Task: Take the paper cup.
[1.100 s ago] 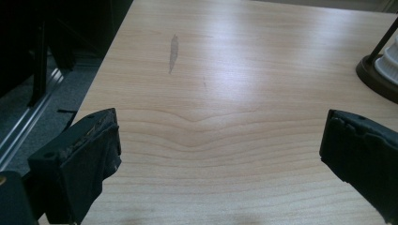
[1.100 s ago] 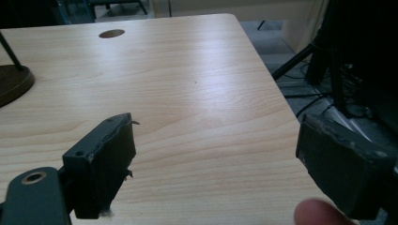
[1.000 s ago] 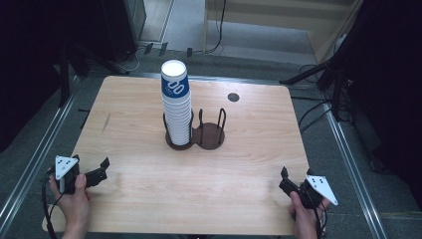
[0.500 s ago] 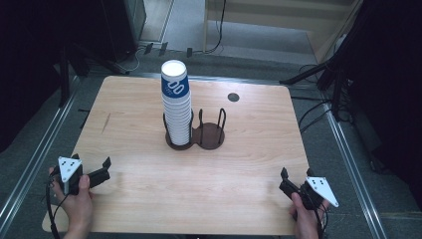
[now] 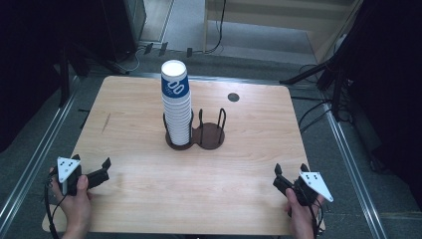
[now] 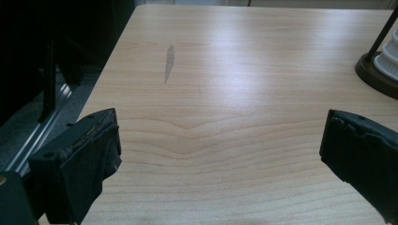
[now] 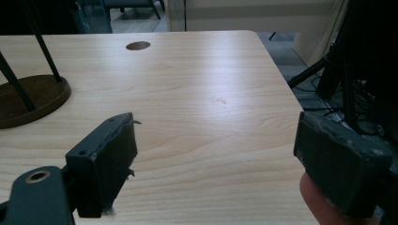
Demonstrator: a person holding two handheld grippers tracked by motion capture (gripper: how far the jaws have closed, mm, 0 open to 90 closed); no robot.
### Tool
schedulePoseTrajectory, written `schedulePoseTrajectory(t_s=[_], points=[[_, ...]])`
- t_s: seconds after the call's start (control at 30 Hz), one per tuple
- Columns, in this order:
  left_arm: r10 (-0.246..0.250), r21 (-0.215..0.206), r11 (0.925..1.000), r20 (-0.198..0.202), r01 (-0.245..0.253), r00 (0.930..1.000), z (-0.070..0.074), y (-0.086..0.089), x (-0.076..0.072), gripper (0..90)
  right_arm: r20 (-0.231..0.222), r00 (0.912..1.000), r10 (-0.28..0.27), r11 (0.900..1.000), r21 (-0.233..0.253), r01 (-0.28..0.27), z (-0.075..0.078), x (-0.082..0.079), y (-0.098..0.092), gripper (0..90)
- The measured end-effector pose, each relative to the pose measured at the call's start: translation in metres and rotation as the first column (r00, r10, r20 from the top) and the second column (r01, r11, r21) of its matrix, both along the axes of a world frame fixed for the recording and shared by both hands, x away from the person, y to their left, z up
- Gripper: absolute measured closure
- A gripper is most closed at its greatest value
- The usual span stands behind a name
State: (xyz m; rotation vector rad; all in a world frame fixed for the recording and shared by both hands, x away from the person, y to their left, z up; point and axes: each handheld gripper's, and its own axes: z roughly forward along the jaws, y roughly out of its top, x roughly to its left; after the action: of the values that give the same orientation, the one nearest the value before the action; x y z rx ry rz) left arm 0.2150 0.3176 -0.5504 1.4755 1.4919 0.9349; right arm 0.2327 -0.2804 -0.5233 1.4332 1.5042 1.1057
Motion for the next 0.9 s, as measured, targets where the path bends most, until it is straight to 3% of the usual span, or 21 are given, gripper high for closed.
schedulePoseTrajectory(t_s=[0.23,0.43,0.57,0.7,0.9], points=[[-0.016,-0.006,0.9999,0.001,0.016,0.9999,0.0,0.001,-0.001,0.0,0.006,0.9995,0.032,0.997,-0.068,-0.031,0.01,0.004,0.019,13.4],[-0.024,-0.014,0.9996,0.001,0.024,0.9997,0.0,0.002,-0.001,0.0,-0.004,0.9988,0.049,0.996,-0.075,-0.05,0.017,0.007,0.028,13.4],[-0.015,0.046,0.9988,-0.02,0.016,0.9997,0.0,-0.005,0.002,0.0,0.001,0.9982,0.06,0.995,-0.083,-0.06,0.023,0.01,0.032,13.4],[-0.017,-0.004,0.9999,-0.012,0.017,0.9998,0.0,0.0,0.001,0.0,0.01,0.9969,0.078,0.995,-0.061,-0.077,0.031,0.014,0.036,13.4],[0.008,0.011,0.9999,-0.014,-0.008,0.9999,0.0,-0.001,0.002,0.0,0.002,0.9945,0.105,0.992,-0.067,-0.105,0.041,0.02,0.047,13.4]])
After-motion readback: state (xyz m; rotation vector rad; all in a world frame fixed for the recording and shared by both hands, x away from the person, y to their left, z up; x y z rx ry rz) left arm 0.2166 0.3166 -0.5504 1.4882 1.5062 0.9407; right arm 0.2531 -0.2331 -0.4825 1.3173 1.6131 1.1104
